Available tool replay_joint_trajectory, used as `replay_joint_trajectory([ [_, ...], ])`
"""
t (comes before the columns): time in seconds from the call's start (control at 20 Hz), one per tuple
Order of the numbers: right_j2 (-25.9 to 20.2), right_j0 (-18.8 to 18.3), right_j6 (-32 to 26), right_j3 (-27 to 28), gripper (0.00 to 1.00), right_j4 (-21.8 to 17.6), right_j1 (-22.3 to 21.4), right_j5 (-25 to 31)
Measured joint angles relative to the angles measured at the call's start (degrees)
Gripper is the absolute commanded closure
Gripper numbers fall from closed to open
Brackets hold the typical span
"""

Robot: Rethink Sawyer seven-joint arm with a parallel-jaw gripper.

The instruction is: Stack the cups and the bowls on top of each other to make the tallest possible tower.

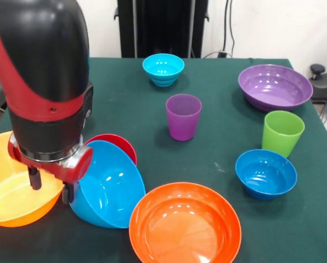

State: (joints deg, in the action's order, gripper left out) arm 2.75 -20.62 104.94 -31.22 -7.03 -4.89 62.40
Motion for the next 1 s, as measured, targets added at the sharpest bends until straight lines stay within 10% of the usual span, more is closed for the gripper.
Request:
replay_joint_trajectory([
  [1.0,0.22,-2.77,-0.01,-2.81,0.00,-3.37,3.46,-3.12],
])
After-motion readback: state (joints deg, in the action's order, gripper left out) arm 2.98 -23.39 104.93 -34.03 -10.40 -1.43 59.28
